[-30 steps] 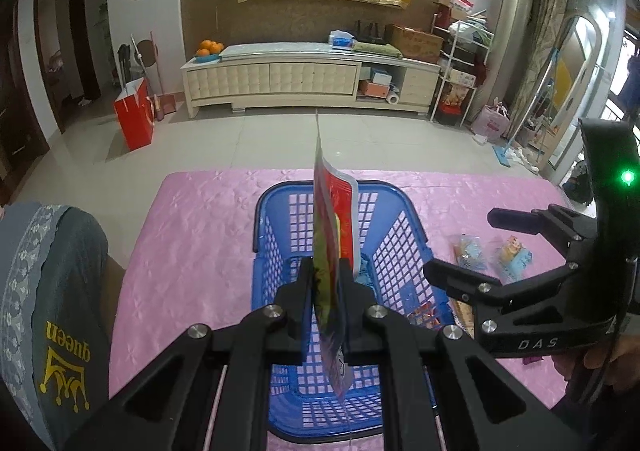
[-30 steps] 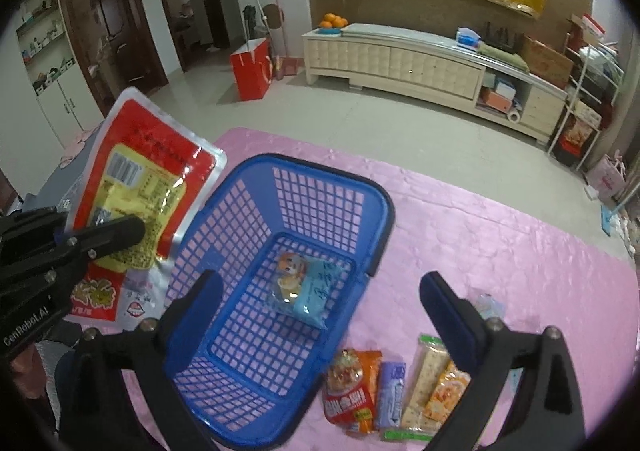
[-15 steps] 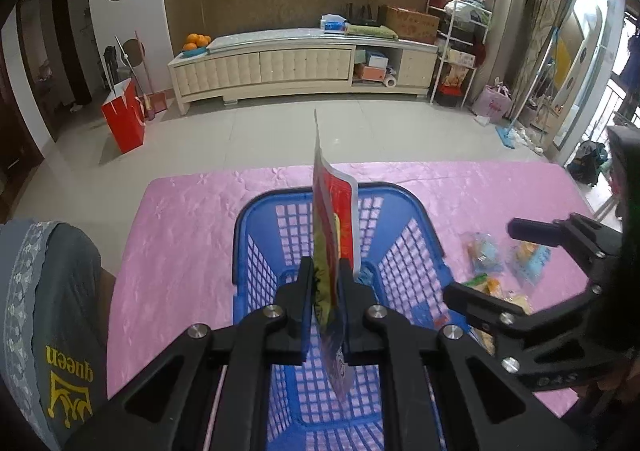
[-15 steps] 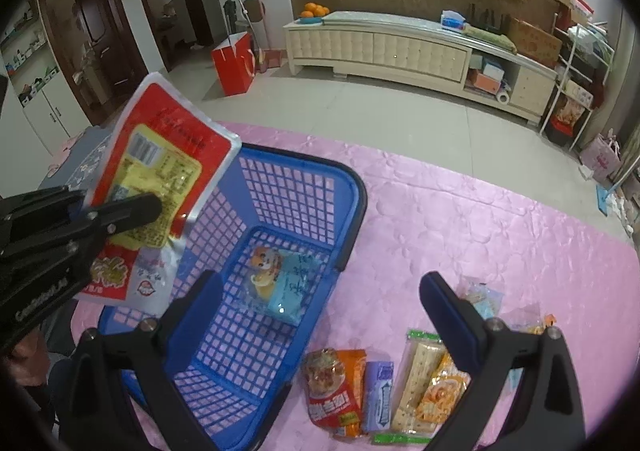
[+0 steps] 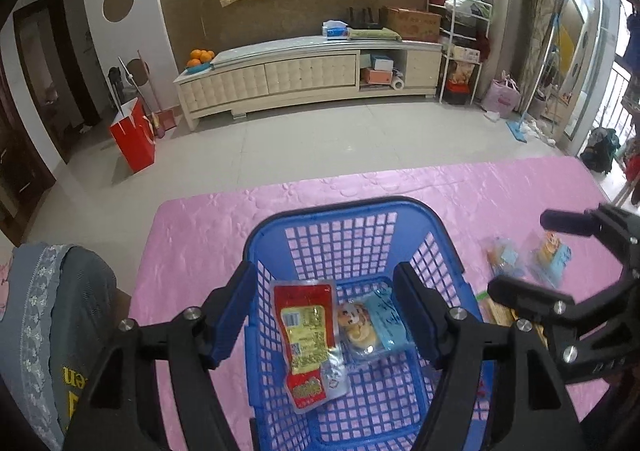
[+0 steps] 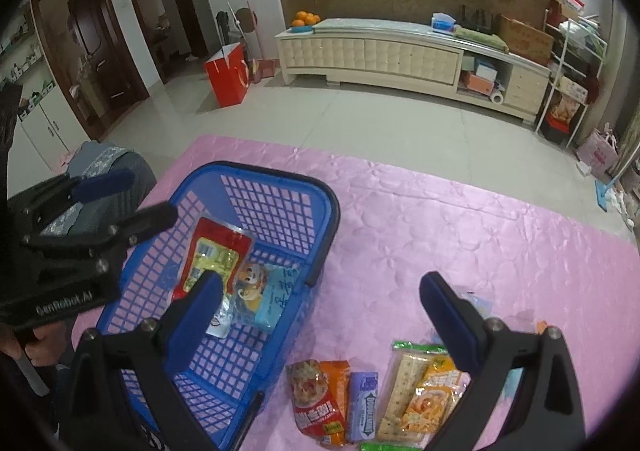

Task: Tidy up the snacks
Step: 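Lower the red packet into the basket and open the left gripper, then move the right gripper to a second blue pastry bag and grasp it, then grasp a square cracker pack with the left gripper, then release the pastry bag into the basket with the right gripper while the left carries the crackers, then lower the cracker pack into the basket and open the left gripper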

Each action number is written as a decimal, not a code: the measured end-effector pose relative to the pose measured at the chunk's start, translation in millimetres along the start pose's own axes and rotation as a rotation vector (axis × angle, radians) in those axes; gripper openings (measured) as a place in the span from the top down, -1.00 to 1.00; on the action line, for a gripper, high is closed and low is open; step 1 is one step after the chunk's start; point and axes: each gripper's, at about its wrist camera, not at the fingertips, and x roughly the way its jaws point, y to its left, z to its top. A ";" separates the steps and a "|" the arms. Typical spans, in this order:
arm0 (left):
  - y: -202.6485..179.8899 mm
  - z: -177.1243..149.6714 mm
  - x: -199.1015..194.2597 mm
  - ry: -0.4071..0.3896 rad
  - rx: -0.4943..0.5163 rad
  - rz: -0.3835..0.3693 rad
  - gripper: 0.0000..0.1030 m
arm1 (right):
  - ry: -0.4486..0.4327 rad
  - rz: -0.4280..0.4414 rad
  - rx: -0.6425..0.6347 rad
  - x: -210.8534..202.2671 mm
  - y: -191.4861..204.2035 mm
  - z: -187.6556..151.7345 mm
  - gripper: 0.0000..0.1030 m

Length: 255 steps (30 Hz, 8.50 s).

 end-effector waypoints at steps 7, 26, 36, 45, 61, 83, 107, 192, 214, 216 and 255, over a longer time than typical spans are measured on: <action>-15.2 -7.5 -30.8 -0.025 0.020 -0.010 -0.32 | -0.033 -0.010 0.007 -30.7 -2.8 -5.3 -0.95; -102.6 -12.2 -90.4 -0.079 0.071 -0.092 -0.47 | -0.129 -0.082 0.072 -128.1 -53.9 -42.3 -0.95; -170.7 -16.7 -78.7 -0.061 0.119 -0.130 -0.47 | -0.095 -0.118 0.124 -137.6 -109.4 -73.6 -0.95; -216.1 -37.1 -37.6 0.029 0.138 -0.135 -0.48 | -0.013 -0.121 0.157 -105.4 -155.2 -98.7 -0.94; -236.2 -51.2 60.3 0.203 0.124 -0.083 -0.48 | 0.148 -0.115 0.041 0.2 -190.6 -101.9 -0.94; -226.6 -54.2 103.0 0.282 0.093 -0.053 -0.48 | 0.216 -0.188 -0.025 73.5 -204.9 -113.1 -0.91; -284.2 -73.2 63.3 0.304 0.148 -0.124 -0.47 | 0.036 -0.232 0.078 -51.1 -188.6 -155.8 -0.50; -26.0 -55.2 -101.2 -0.042 -0.033 -0.048 0.09 | -0.091 -0.039 0.014 -91.2 7.4 -67.4 -0.50; 49.4 -102.7 -87.5 0.020 -0.153 0.000 0.08 | 0.101 -0.007 -0.188 -0.6 101.4 -53.5 -0.51; 52.7 -103.6 -87.5 0.020 -0.158 0.000 0.08 | 0.121 -0.030 -0.219 4.2 105.8 -54.2 -0.57; -52.7 -83.0 -48.4 0.069 0.027 -0.088 0.00 | 0.046 -0.112 0.024 -51.3 -1.8 -86.2 -0.94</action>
